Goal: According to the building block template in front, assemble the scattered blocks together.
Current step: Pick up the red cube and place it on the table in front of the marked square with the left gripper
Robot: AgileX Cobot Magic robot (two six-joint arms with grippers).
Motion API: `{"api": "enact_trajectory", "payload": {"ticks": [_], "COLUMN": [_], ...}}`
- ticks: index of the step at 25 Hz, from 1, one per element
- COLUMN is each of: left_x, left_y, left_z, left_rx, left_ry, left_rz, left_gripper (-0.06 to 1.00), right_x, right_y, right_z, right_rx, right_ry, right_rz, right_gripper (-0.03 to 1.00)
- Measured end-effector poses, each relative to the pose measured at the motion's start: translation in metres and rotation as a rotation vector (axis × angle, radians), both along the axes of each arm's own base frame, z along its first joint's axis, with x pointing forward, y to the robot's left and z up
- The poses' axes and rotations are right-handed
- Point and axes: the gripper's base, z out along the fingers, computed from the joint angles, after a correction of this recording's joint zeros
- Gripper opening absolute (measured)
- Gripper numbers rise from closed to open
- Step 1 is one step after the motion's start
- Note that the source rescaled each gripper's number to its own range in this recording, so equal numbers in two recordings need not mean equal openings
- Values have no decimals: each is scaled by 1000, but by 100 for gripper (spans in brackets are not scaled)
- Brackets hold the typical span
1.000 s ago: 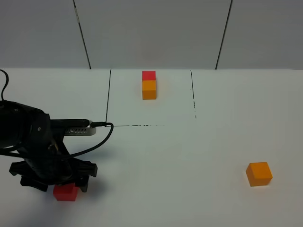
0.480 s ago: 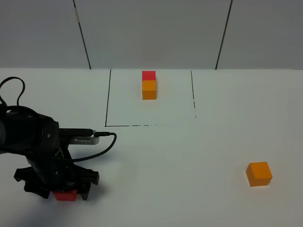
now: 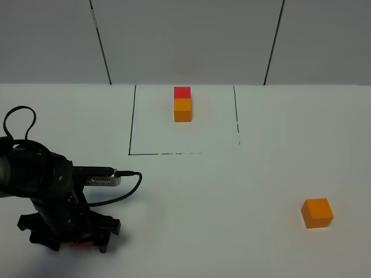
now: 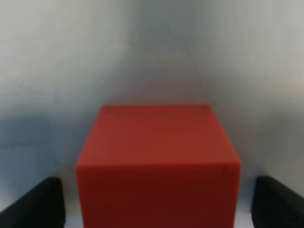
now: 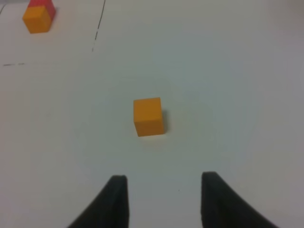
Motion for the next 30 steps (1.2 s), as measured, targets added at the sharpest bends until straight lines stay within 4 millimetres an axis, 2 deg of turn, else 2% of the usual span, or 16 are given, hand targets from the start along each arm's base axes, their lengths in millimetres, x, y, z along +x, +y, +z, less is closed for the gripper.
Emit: {"api": "enact_trajectory", "payload": {"ticks": [12, 15, 19, 22, 25, 30], "left_x": [4, 4, 4, 4, 4, 4], "left_y": [-1, -1, 0, 0, 0, 0], "left_z": [0, 0, 0, 0, 0, 0], "left_rx": [-11, -10, -3, -4, -4, -3], "left_ry": [-44, -44, -48, -48, -48, -46], "left_rz": [-2, -4, -14, -15, -15, -15], "left_gripper": [66, 62, 46, 26, 2, 0], "right_x": [0, 0, 0, 0, 0, 0], "right_y": [0, 0, 0, 0, 0, 0], "right_z": [0, 0, 0, 0, 0, 0], "right_rx": [0, 0, 0, 0, 0, 0], "right_ry": [-1, -1, -2, -2, -2, -2], "right_rz": [0, 0, 0, 0, 0, 0], "right_gripper": [1, 1, 1, 1, 1, 1]}}
